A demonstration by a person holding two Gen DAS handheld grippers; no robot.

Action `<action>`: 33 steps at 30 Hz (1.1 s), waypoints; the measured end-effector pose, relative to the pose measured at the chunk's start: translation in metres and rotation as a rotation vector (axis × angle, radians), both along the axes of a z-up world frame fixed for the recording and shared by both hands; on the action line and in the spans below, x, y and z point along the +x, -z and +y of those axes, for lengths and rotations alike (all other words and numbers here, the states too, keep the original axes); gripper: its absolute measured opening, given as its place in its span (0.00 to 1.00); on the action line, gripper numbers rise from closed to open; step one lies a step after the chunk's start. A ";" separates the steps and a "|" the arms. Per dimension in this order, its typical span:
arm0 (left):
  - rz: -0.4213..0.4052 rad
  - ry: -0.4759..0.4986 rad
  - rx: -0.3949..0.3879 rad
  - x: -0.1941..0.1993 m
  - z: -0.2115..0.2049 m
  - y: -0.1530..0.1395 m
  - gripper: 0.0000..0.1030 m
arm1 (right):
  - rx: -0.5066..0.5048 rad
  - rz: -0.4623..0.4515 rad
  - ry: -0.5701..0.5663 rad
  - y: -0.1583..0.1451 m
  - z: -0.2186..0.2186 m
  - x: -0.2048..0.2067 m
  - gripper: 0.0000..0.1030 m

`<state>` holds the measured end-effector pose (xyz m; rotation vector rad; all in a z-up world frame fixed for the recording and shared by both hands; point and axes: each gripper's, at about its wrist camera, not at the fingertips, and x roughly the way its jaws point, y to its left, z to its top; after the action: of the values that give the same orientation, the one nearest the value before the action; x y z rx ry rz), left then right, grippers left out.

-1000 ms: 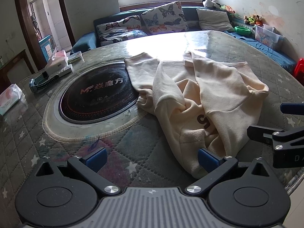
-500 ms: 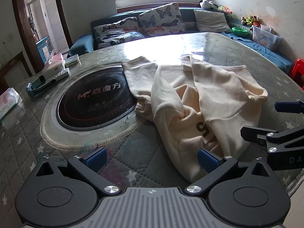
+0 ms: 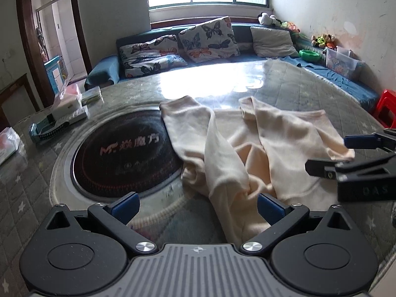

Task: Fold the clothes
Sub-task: 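Close both grippers on the sweatshirt's hem edge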

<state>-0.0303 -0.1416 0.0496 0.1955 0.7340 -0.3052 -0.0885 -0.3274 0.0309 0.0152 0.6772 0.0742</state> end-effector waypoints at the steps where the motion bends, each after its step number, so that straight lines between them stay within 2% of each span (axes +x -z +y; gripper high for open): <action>1: -0.003 0.003 -0.004 0.004 0.000 -0.001 0.96 | 0.005 0.001 0.005 -0.001 -0.002 0.006 0.88; 7: -0.014 0.024 -0.038 0.028 -0.001 -0.005 0.85 | -0.005 -0.007 0.014 -0.007 -0.009 0.043 0.82; 11: -0.027 0.052 -0.042 0.045 -0.008 -0.007 0.77 | 0.017 0.012 0.011 -0.005 -0.016 0.077 0.72; 22: -0.011 0.127 -0.022 0.095 -0.035 0.007 0.71 | -0.035 0.058 -0.026 0.013 -0.016 0.140 0.58; 25: -0.003 0.147 -0.012 0.107 -0.039 0.013 0.60 | -0.037 0.082 -0.046 0.020 -0.015 0.149 0.51; 31: 0.044 0.168 -0.022 0.126 -0.039 0.024 0.22 | -0.042 0.088 -0.078 0.026 -0.010 0.152 0.33; 32: 0.040 0.173 -0.019 0.125 -0.038 0.025 0.12 | -0.042 0.084 -0.077 0.025 -0.010 0.151 0.24; 33: 0.037 0.177 -0.015 0.124 -0.038 0.027 0.10 | -0.043 0.079 -0.076 0.024 -0.010 0.150 0.18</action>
<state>0.0940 -0.1792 0.0228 0.2419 0.7520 -0.4835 0.0618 -0.3378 0.0068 -0.0489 0.7587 0.1324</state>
